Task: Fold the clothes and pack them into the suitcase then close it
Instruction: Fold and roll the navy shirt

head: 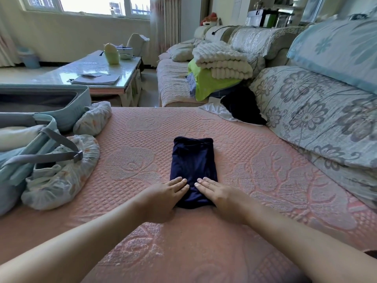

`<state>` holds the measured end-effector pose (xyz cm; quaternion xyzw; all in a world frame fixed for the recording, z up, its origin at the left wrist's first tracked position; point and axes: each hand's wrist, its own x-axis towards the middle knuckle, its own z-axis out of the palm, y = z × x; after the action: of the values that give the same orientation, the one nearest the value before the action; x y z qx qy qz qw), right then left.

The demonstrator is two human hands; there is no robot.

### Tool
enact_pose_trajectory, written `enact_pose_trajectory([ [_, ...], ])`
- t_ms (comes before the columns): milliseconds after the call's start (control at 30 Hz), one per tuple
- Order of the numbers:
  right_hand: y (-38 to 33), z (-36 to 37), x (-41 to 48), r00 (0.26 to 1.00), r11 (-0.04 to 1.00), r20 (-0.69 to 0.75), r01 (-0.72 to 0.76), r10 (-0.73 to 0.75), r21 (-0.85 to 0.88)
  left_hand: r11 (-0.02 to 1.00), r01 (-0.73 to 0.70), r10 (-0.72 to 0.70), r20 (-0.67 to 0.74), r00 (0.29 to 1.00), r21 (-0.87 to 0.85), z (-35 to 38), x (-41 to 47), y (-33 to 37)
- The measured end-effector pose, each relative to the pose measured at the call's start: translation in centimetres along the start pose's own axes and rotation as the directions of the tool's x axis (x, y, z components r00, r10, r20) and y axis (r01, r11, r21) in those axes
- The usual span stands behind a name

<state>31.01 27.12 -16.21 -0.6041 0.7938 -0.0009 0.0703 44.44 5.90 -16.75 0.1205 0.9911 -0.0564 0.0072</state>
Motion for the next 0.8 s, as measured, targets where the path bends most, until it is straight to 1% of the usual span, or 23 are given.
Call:
enact_pose_trajectory([
  [67,-0.3,-0.3,0.4,0.998,0.997,-0.054,-0.037,0.04,0.064,0.994,0.036,-0.044,-0.077,0.996,-0.102,0.2,0.5,0.0],
  [100,-0.4,-0.4,0.7,0.993,0.992,-0.096,-0.06,0.071,0.108,0.981,0.065,-0.094,-0.148,0.985,-0.185,0.0,0.7,-0.1],
  [133,-0.3,-0.8,1.0,0.985,0.982,-0.134,-0.089,0.111,0.164,0.957,0.098,-0.161,-0.218,0.962,-0.274,-0.5,0.9,-0.3],
  [167,0.0,-1.3,1.5,0.972,0.964,-0.167,-0.124,0.166,0.236,0.914,0.148,-0.254,-0.248,0.935,-0.378,-1.3,1.0,-0.4],
  [200,0.4,-1.9,1.9,0.954,0.931,-0.194,-0.159,0.231,0.329,0.851,0.196,-0.351,-0.248,0.903,-0.488,-1.9,1.2,-0.6],
  [267,1.5,-3.3,2.7,0.906,0.827,-0.225,-0.196,0.358,0.527,0.68,0.274,-0.518,-0.181,0.836,-0.68,-2.6,1.9,-1.7],
  [300,2.2,-3.8,3.1,0.878,0.781,-0.238,-0.211,0.416,0.588,0.598,0.301,-0.574,-0.135,0.807,-0.743,-2.6,2.4,-2.4],
  [333,2.8,-4.1,3.4,0.848,0.745,-0.249,-0.225,0.467,0.628,0.537,0.321,-0.613,-0.099,0.784,-0.78,-2.6,2.9,-3.0],
  [367,3.4,-4.1,3.9,0.822,0.714,-0.25,-0.244,0.511,0.656,0.498,0.34,-0.646,-0.08,0.759,-0.798,-2.6,3.6,-3.4],
  [433,4.3,-3.9,5.1,0.784,0.658,-0.225,-0.285,0.578,0.697,0.457,0.377,-0.717,-0.083,0.692,-0.806,-2.7,4.9,-3.8],
  [467,4.7,-3.6,5.8,0.766,0.638,-0.218,-0.303,0.605,0.708,0.462,0.396,-0.752,-0.113,0.65,-0.793,-2.8,5.5,-3.7],
  [500,5.0,-3.4,6.5,0.747,0.628,-0.222,-0.316,0.627,0.711,0.528,0.391,-0.756,-0.208,0.621,-0.754,-2.8,6.1,-3.6],
  [533,5.3,-3.2,7.3,0.73,0.625,-0.232,-0.324,0.643,0.711,0.666,0.341,-0.685,-0.363,0.632,-0.664,-2.9,6.5,-3.3],
  [567,5.6,-3.0,8.0,0.715,0.624,-0.24,-0.335,0.656,0.706,0.819,0.253,-0.529,-0.506,0.681,-0.515,-2.9,7.0,-3.0],
  [600,5.8,-2.8,8.7,0.702,0.623,-0.247,-0.347,0.668,0.701,0.931,0.159,-0.332,-0.586,0.739,-0.327,-2.7,7.5,-2.9],
  [633,6.0,-2.6,9.3,0.687,0.624,-0.254,-0.36,0.68,0.694,0.984,0.085,-0.162,-0.585,0.795,-0.156,-2.0,8.0,-2.9],
  [667,6.2,-2.4,9.9,0.673,0.624,-0.261,-0.374,0.692,0.686,0.996,0.062,-0.086,-0.515,0.853,-0.063,-1.3,8.3,-2.9],
  [700,6.4,-2.2,10.4,0.663,0.624,-0.263,-0.391,0.701,0.677,0.994,0.097,-0.109,-0.409,0.906,-0.05,-0.7,8.4,-3.0],
  [733,6.7,-2.0,10.8,0.657,0.625,-0.259,-0.413,0.708,0.662,0.985,0.154,-0.171,-0.308,0.936,-0.078,-0.2,8.3,-3.2],
  [767,6.9,-1.8,11.0,0.659,0.639,-0.251,-0.45,0.709,0.624,0.971,0.205,-0.227,-0.204,0.952,-0.123,0.4,8.2,-3.7],
  [800,7.1,-1.6,11.2,0.668,0.667,-0.248,-0.495,0.702,0.556,0.96,0.23,-0.251,-0.128,0.96,-0.157,1.0,8.2,-4.2],
])
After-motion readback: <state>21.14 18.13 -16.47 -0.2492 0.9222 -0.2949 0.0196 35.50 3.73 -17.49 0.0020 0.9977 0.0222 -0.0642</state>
